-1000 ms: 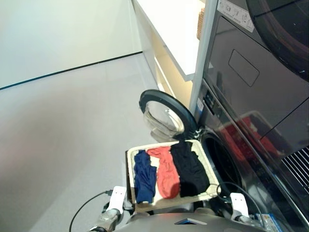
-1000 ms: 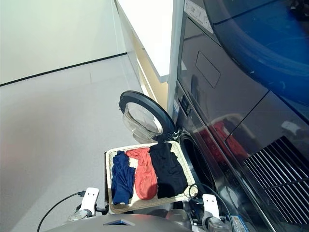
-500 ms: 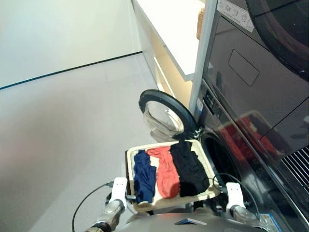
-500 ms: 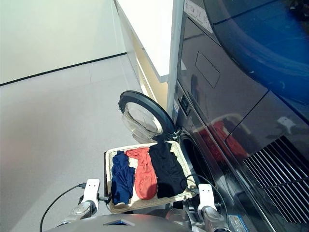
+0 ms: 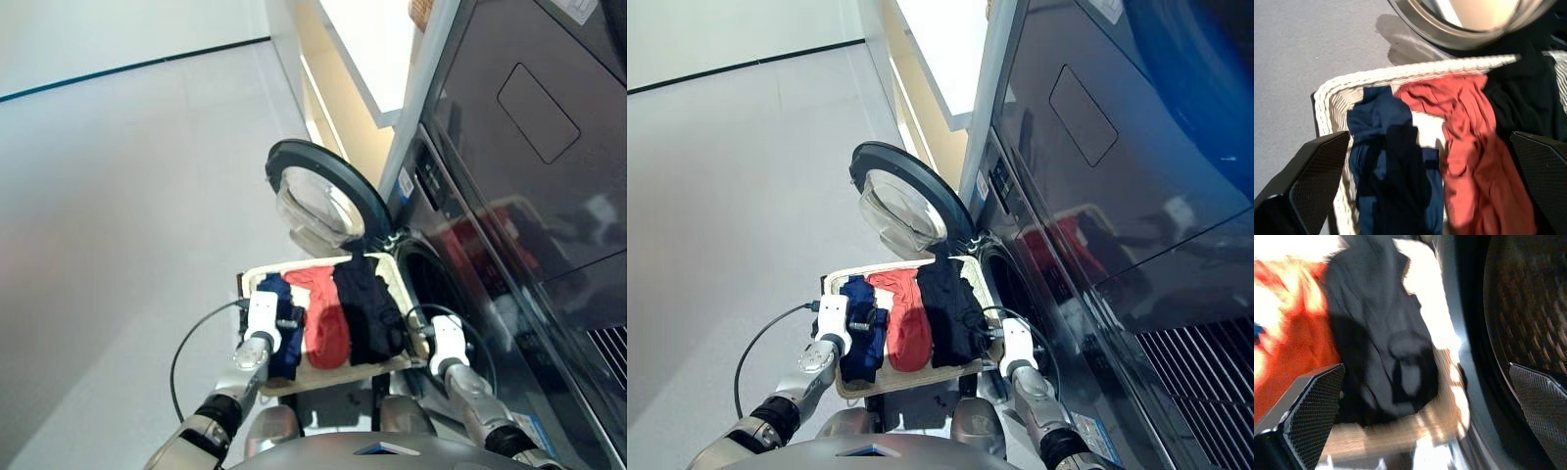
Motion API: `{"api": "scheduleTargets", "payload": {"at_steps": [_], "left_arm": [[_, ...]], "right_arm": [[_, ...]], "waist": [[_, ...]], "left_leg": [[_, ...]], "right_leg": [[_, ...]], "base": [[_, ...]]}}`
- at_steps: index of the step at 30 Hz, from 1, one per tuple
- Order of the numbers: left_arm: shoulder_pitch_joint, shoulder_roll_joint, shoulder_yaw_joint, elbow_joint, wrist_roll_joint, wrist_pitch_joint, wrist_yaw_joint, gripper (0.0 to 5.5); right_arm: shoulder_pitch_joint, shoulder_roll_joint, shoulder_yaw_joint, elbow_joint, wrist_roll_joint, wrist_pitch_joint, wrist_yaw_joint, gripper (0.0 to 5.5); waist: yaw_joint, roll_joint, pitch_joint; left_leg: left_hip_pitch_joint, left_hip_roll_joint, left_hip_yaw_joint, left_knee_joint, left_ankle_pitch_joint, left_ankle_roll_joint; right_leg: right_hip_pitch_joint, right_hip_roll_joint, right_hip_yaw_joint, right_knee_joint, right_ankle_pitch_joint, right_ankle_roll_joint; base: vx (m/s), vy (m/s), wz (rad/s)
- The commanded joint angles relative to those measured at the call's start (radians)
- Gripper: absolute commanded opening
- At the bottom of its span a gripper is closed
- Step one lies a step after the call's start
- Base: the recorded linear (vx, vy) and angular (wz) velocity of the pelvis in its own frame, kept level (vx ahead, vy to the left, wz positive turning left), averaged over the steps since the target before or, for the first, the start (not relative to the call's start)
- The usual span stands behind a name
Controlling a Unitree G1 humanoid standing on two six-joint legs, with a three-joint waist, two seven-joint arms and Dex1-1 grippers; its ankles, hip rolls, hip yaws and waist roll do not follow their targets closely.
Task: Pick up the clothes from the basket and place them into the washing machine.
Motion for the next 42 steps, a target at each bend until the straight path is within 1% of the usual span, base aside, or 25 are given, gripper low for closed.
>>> {"api": "scheduleTargets", "payload": {"at_steps": [1,2,3,5,7,9,10,14,16,17,19,20,21,22,25,27,28,29,33,36,37,42], "left_arm": [[-0.076,0.01,-0.006,-0.004,-0.011,-0.049,0.037,5.5],[-0.099,0.004,-0.008,0.008,-0.016,-0.051,0.061,5.5],[-0.1,0.004,-0.007,0.009,-0.016,-0.051,0.061,5.5],[-0.132,-0.004,0.004,0.043,-0.032,-0.051,0.098,5.5],[-0.157,-0.016,0.011,0.076,-0.045,-0.046,0.119,5.5],[-0.172,-0.022,0.016,0.099,-0.049,-0.049,0.132,5.5],[-0.198,-0.033,0.029,0.134,-0.062,-0.049,0.161,5.5],[-0.231,-0.042,0.041,0.179,-0.074,-0.049,0.185,5.5],[-0.266,-0.043,0.052,0.212,-0.076,-0.049,0.201,5.5],[-0.267,-0.043,0.052,0.213,-0.076,-0.049,0.201,5.5],[-0.274,-0.047,0.055,0.202,-0.088,-0.051,0.213,5.5],[-0.312,-0.048,0.073,0.276,-0.092,-0.049,0.227,5.5],[-0.314,-0.048,0.073,0.277,-0.093,-0.049,0.227,5.5],[-0.319,-0.054,0.079,0.269,-0.091,-0.043,0.245,5.5],[-0.339,-0.052,0.089,0.291,-0.095,-0.041,0.26,5.5],[-0.355,-0.048,0.096,0.297,-0.097,-0.04,0.264,5.5],[-0.369,-0.04,0.098,0.293,-0.094,-0.042,0.267,5.5],[-0.376,-0.037,0.101,0.298,-0.086,-0.039,0.266,5.5],[-0.413,-0.023,0.124,0.337,-0.084,-0.031,0.287,5.5],[-0.439,-0.009,0.14,0.354,-0.089,-0.029,0.297,5.5],[-0.459,0.005,0.153,0.358,-0.094,-0.03,0.305,5.5],[-0.489,0.04,0.164,0.374,-0.091,-0.028,0.302,5.5]], "right_arm": [[-0.056,-0.009,0.029,-0.118,-0.031,-0.056,-0.036,5.5],[-0.078,-0.008,0.043,-0.142,-0.036,-0.061,-0.052,5.5],[-0.078,-0.008,0.043,-0.142,-0.036,-0.061,-0.052,5.5],[-0.099,-0.017,0.069,-0.234,-0.05,-0.066,-0.063,5.5],[-0.11,-0.024,0.078,-0.274,-0.055,-0.069,-0.076,5.5],[-0.117,-0.026,0.083,-0.3,-0.055,-0.072,-0.08,5.5],[-0.127,-0.03,0.093,-0.346,-0.05,-0.082,-0.094,5.5],[-0.146,-0.037,0.105,-0.4,-0.041,-0.091,-0.11,5.5],[-0.174,-0.042,0.113,-0.446,-0.025,-0.106,-0.121,5.5],[-0.175,-0.042,0.113,-0.446,-0.025,-0.106,-0.121,5.5],[-0.196,-0.056,0.117,-0.48,-0.045,-0.111,-0.136,5.5],[-0.218,-0.054,0.123,-0.511,-0.038,-0.126,-0.147,5.5],[-0.218,-0.054,0.123,-0.511,-0.038,-0.126,-0.147,5.5],[-0.233,-0.059,0.118,-0.544,-0.038,-0.136,-0.168,5.5],[-0.256,-0.061,0.12,-0.577,-0.034,-0.144,-0.182,5.5],[-0.28,-0.062,0.119,-0.605,-0.03,-0.148,-0.191,5.5],[-0.296,-0.062,0.116,-0.629,-0.024,-0.155,-0.195,5.5],[-0.298,-0.063,0.114,-0.646,-0.022,-0.16,-0.193,5.5],[-0.307,-0.073,0.108,-0.683,-0.029,-0.167,-0.199,5.5],[-0.321,-0.075,0.108,-0.701,-0.03,-0.174,-0.209,5.5],[-0.331,-0.072,0.108,-0.716,-0.026,-0.18,-0.216,5.5],[-0.347,-0.062,0.115,-0.738,-0.012,-0.19,-0.211,5.5]], "waist": [[-0.014,-0.053,0.019],[-0.017,-0.053,0.028],[-0.017,-0.053,0.027],[-0.023,-0.055,0.042],[-0.027,-0.054,0.054],[-0.03,-0.053,0.058],[-0.034,-0.051,0.067],[-0.04,-0.052,0.078],[-0.045,-0.056,0.099],[-0.046,-0.056,0.098],[-0.045,-0.054,0.112],[-0.053,-0.059,0.123],[-0.054,-0.058,0.121],[-0.054,-0.057,0.129],[-0.057,-0.058,0.133],[-0.058,-0.061,0.144],[-0.059,-0.064,0.151],[-0.06,-0.065,0.154],[-0.072,-0.066,0.154],[-0.077,-0.064,0.153],[-0.081,-0.066,0.157],[-0.087,-0.07,0.161]], "left_leg": [[-0.086,0.051,-0.016,0.12,0.011,-0.036],[-0.102,0.053,-0.015,0.134,0.007,-0.036],[-0.104,0.053,-0.015,0.135,0.007,-0.036],[-0.128,0.056,-0.013,0.154,-0.001,-0.035],[-0.154,0.059,-0.014,0.171,-0.003,-0.037],[-0.166,0.061,-0.017,0.18,-0.005,-0.037],[-0.183,0.062,-0.02,0.19,-0.007,-0.038],[-0.211,0.062,-0.023,0.206,-0.01,-0.038],[-0.249,0.062,-0.033,0.231,-0.016,-0.038],[-0.251,0.062,-0.033,0.232,-0.016,-0.038],[-0.291,0.062,-0.048,0.26,-0.021,-0.035],[-0.332,0.066,-0.056,0.289,-0.024,-0.037],[-0.337,0.066,-0.057,0.292,-0.025,-0.037],[-0.371,0.068,-0.064,0.314,-0.032,-0.037],[-0.416,0.074,-0.068,0.349,-0.042,-0.038],[-0.46,0.082,-0.073,0.389,-0.056,-0.041],[-0.493,0.088,-0.081,0.414,-0.062,-0.042],[-0.512,0.092,-0.081,0.429,-0.067,-0.043],[-0.59,0.101,-0.095,0.477,-0.079,-0.044],[-0.625,0.103,-0.1,0.494,-0.084,-0.045],[-0.657,0.109,-0.098,0.516,-0.087,-0.047],[-0.724,0.117,-0.111,0.563,-0.098,-0.049]], "right_leg": [[-0.025,-0.067,0.053,0.124,-0.075,0.071],[-0.05,-0.063,0.063,0.142,-0.076,0.07],[-0.051,-0.063,0.064,0.143,-0.076,0.07],[-0.096,-0.055,0.08,0.18,-0.084,0.07],[-0.129,-0.052,0.083,0.207,-0.092,0.069],[-0.145,-0.049,0.086,0.221,-0.096,0.069],[-0.17,-0.046,0.091,0.239,-0.098,0.068],[-0.206,-0.04,0.101,0.259,-0.099,0.067],[-0.245,-0.035,0.11,0.29,-0.101,0.066],[-0.247,-0.035,0.11,0.291,-0.101,0.066],[-0.283,-0.029,0.112,0.323,-0.108,0.063],[-0.322,-0.022,0.114,0.353,-0.114,0.059],[-0.326,-0.022,0.113,0.355,-0.115,0.059],[-0.362,-0.015,0.116,0.38,-0.118,0.058],[-0.404,-0.011,0.119,0.407,-0.123,0.056],[-0.444,-0.005,0.122,0.437,-0.13,0.053],[-0.479,-0.002,0.123,0.462,-0.133,0.051],[-0.499,0.0,0.125,0.474,-0.136,0.05],[-0.57,0.002,0.126,0.515,-0.143,0.049],[-0.606,0.004,0.129,0.53,-0.145,0.049],[-0.637,0.004,0.129,0.543,-0.145,0.047],[-0.696,0.01,0.134,0.575,-0.149,0.044]], "base": [[-0.052,-0.004,-0.111],[0.0,0.0,0.0],[-0.056,0.007,-0.111],[-0.034,0.002,-0.079],[-0.05,-0.006,-0.159],[0.0,0.0,0.0],[0.0,0.0,0.0],[0.0,0.0,0.0],[-0.065,-0.039,-0.055],[-0.059,-0.046,-0.007],[-0.05,-0.039,0.018],[-0.086,-0.061,0.062],[-0.099,-0.057,0.117],[0.0,0.0,0.0],[-0.048,-0.02,0.052],[-0.092,-0.038,0.015],[-0.097,-0.032,-0.023],[-0.091,-0.026,-0.038],[-0.061,-0.017,-0.01],[-0.018,0.002,0.004],[0.0,0.0,0.0],[-0.022,-0.001,-0.017]]}}
